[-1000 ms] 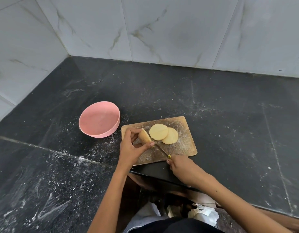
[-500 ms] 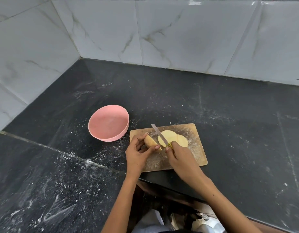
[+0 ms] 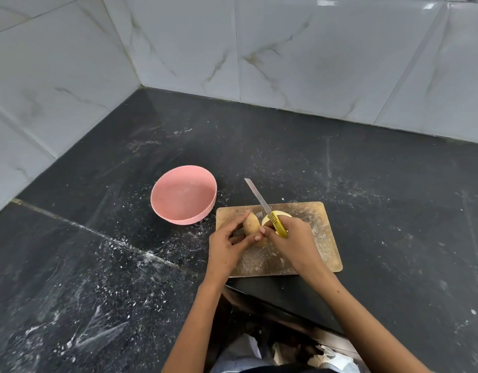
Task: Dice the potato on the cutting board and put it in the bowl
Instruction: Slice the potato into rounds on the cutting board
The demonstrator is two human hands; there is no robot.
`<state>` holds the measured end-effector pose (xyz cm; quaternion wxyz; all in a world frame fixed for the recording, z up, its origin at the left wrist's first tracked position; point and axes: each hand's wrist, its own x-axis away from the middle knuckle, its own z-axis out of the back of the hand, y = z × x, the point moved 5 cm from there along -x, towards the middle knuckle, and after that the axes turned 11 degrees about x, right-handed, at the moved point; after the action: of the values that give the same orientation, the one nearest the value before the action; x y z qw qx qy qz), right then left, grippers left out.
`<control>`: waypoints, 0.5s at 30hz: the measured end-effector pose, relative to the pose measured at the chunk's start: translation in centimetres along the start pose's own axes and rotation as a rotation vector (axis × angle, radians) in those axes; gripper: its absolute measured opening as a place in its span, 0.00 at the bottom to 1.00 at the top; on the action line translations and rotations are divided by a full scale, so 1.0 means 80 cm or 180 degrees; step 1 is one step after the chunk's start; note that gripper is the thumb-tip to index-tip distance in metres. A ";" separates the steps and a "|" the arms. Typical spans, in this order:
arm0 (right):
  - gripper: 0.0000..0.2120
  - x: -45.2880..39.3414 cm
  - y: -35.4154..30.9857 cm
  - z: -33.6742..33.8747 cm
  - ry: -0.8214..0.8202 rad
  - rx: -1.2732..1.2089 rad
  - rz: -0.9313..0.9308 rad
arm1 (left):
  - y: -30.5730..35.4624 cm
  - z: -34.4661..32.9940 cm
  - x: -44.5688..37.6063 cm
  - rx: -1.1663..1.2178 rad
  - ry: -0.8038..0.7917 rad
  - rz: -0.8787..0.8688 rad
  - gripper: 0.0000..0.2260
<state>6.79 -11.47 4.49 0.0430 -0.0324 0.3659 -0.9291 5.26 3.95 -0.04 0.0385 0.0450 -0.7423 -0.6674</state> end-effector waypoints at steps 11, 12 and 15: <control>0.10 0.008 -0.005 0.008 0.0028 0.0095 0.0164 | 0.005 -0.001 0.001 -0.0385 0.0029 -0.0320 0.30; 0.11 0.012 -0.006 0.010 -0.0016 0.0179 0.0210 | 0.005 -0.001 0.002 -0.0370 0.0082 -0.0323 0.30; 0.10 0.027 -0.006 0.006 -0.0233 0.0693 0.0358 | 0.001 0.000 0.002 -0.0378 0.0197 -0.0290 0.31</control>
<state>4.65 -11.68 5.25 0.1116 -0.0409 0.2623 -0.9576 5.11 3.96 -0.01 0.0337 0.0970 -0.6970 -0.7097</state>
